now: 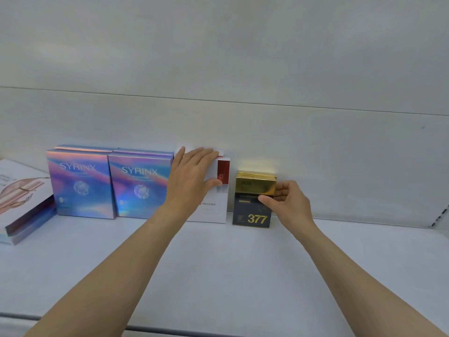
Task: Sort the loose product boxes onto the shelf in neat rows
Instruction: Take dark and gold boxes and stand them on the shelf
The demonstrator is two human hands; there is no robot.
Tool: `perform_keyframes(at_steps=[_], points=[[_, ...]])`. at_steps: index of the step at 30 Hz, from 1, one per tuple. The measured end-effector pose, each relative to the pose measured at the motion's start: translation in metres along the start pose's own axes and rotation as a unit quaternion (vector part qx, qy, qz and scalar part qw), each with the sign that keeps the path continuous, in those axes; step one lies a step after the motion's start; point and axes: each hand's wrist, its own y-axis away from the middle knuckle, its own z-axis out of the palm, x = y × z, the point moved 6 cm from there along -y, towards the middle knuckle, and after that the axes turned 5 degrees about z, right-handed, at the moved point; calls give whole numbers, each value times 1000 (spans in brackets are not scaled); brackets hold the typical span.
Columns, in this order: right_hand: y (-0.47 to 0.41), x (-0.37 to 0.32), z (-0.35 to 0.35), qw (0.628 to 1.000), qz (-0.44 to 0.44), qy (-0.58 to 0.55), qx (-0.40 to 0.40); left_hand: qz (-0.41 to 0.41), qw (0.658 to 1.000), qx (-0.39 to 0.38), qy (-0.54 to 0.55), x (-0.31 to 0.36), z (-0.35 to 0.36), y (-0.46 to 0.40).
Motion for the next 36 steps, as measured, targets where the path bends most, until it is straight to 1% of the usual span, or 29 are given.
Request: perform_keyframes(at_steps=[7, 10, 15, 20, 22, 24, 26, 28, 30, 34, 36], points=[[1, -10, 18, 1000, -12, 16, -4, 27, 1000, 4, 14, -9, -2, 1], [0, -11, 20, 999, -9, 32, 4, 32, 999, 0, 25, -11, -3, 0], [0, -13, 22, 998, 4, 62, 6, 35, 999, -6, 15, -10, -2, 0], [11, -25, 16, 995, 32, 89, -16, 47, 998, -45, 14, -8, -8, -4], [16, -44, 3, 991, 28, 128, 26, 54, 996, -69, 25, -12, -15, -6], [23, -78, -11, 979, -13, 177, 97, 41, 994, -81, 57, -22, -32, -8], [32, -122, -10, 967, -76, 207, 126, 7, 990, -90, 113, -42, -58, -7], [42, -170, 10, 953, -143, 246, 101, -28, 981, -103, 163, -71, -89, -1], [58, -216, 44, 935, -200, 289, 52, -51, 975, -118, 183, -105, -127, 10], [108, -299, 123, 901, -274, 335, -38, -87, 975, -115, 171, -187, -223, 49], [139, -333, 164, 886, -308, 340, -60, -105, 976, -107, 159, -229, -269, 75]])
